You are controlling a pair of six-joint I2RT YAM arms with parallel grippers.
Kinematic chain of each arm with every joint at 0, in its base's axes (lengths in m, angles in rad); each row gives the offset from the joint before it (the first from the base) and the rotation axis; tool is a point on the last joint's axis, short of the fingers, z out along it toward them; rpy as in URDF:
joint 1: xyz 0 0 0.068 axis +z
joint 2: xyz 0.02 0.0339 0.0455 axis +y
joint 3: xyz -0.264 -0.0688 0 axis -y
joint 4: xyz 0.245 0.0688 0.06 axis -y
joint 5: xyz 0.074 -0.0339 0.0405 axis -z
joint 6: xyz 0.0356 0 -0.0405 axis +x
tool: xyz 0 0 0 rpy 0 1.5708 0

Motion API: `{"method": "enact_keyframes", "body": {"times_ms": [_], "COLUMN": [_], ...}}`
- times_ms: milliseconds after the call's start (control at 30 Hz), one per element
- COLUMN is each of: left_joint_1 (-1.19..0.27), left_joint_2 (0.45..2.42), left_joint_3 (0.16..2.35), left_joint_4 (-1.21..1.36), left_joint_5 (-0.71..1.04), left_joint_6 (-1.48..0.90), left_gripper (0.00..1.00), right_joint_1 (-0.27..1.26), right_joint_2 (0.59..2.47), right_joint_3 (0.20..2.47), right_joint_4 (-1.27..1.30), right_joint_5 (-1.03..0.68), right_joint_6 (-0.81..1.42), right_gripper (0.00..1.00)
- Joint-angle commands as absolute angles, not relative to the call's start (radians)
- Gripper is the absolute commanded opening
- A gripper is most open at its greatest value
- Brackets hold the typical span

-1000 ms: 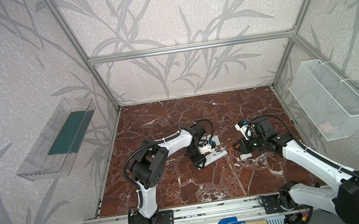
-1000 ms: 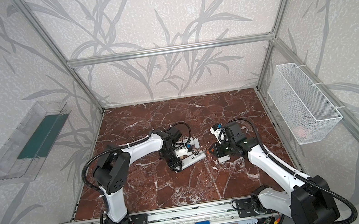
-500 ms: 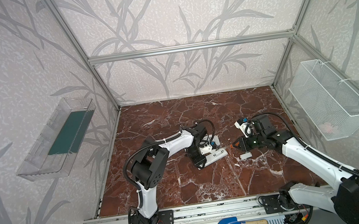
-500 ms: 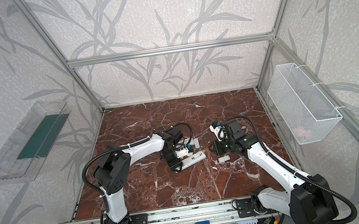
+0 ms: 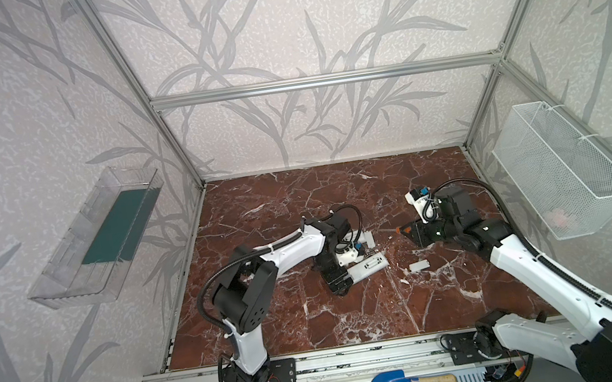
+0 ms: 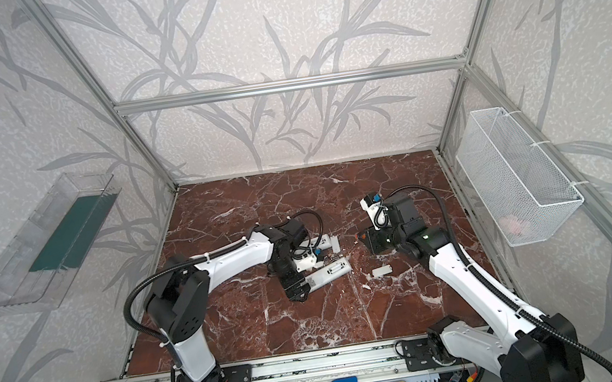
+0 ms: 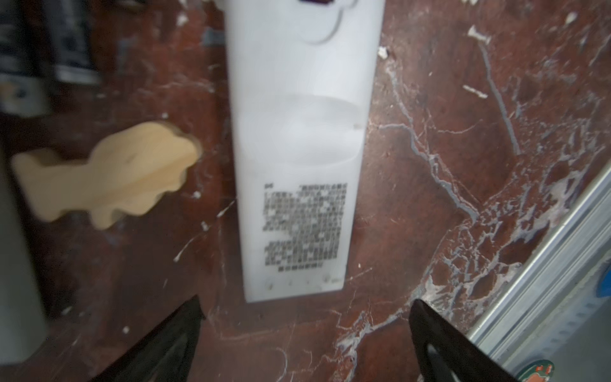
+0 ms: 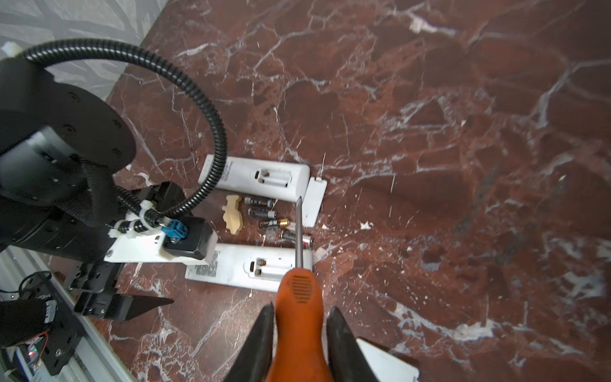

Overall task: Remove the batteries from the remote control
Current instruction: 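Release the white remote with the left gripper and lift both arms away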

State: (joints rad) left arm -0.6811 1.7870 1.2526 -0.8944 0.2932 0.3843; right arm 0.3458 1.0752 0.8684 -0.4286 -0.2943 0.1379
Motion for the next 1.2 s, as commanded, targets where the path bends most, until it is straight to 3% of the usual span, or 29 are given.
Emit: {"method": "enact_keyframes", "body": {"times_ms": [0,200,367,533,867,1167], "left_joint_1": [-0.605,-0.486,-0.464,-0.482,-0.590,-0.611], "left_joint_2": [1.631,1.466,1.431,1.486,1.588,1.661], "left_joint_3": [1.276,1.271,1.195,1.076,1.165,1.175], "left_joint_4": [-0.799,-0.466,-0.073,0.365,0.377,0.492], "left_joint_5": [0.350,0.369,0.527,0.557,0.470,0.433], "left_joint_6": [0.193,-0.379,-0.839,-1.251,-1.359,-1.451], "left_gripper": [0.99,0.99,0.99,0.78,0.76,0.66], "right_joint_1": [0.344,0.344,0.347,0.357,0.385,0.424], "right_joint_2": [1.052,1.059,1.090,1.099,1.103,1.115], "right_joint_3": [0.909,0.900,0.903,0.899,0.888,0.877], "right_joint_4": [-0.328,-0.129,-0.022,0.035,0.085,0.126], "right_joint_5": [-0.245,-0.226,-0.256,-0.286,-0.339,-0.362], "right_joint_6": [0.094,0.140,0.175,0.198,0.210,0.232], "right_gripper": [0.00,0.00,0.00,0.00,0.00,0.00]}}
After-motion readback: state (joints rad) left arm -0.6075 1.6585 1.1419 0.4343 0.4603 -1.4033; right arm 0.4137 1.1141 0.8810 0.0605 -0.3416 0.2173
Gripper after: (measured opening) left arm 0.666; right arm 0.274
